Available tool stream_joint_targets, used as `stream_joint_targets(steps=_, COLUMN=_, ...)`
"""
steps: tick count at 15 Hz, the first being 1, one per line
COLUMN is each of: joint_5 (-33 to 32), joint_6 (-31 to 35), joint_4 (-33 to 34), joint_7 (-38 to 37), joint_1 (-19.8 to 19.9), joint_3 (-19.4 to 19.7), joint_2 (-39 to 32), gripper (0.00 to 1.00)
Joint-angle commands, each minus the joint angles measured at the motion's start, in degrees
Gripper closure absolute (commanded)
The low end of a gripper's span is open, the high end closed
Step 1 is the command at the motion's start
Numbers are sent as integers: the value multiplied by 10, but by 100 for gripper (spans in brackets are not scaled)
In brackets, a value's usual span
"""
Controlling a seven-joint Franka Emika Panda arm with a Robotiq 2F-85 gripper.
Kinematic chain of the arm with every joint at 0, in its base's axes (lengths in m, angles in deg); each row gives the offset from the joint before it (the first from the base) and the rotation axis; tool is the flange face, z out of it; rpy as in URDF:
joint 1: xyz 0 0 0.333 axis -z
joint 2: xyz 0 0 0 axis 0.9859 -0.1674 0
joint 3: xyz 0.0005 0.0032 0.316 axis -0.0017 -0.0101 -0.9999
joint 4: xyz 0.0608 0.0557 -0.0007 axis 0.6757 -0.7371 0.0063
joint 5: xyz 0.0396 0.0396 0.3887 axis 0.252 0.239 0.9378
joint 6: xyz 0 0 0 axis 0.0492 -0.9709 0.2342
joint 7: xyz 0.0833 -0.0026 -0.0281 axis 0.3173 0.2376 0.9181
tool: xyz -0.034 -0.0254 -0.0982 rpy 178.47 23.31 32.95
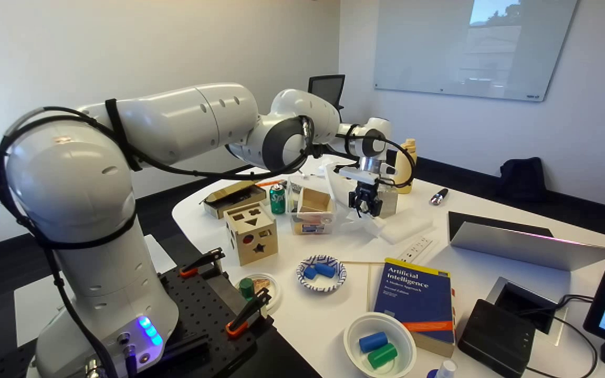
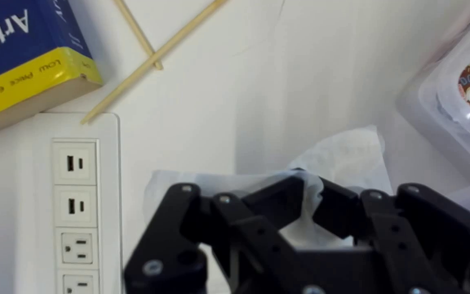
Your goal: Pick up a wipe and put it on the table
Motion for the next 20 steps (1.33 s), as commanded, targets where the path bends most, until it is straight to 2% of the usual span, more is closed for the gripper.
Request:
stream_joint_targets(steps=1, joint_5=-14, joint_6=58, joint_4=-23, joint_7=12, joint_1=-4, joint_3=9, joint_2=-1, gripper=100)
stream_joint_targets(steps=6, joint_5=-11, joint_6=127, joint_4=-48, joint_7=31, joint_1=-4, joint_3=4, joint_2=-8, gripper=100)
stream_joint_targets(steps=15, joint_5=-11, joint_6=205, joint_4=-80, joint_7=49, joint_1=-2, joint_3=2, joint_2=-11, gripper=100)
stream_joint_targets(steps=17, joint_5=-11, joint_6=217, joint_4=-88, joint_7=53, joint_1=-2, joint_3=2, joint_2=-11, gripper=78)
stream_joint_targets(steps=20, joint_5=-10, joint_6=226, joint_4=-95, joint_7=53, joint_1=-2, joint_3=0, joint_2=-11, gripper=53)
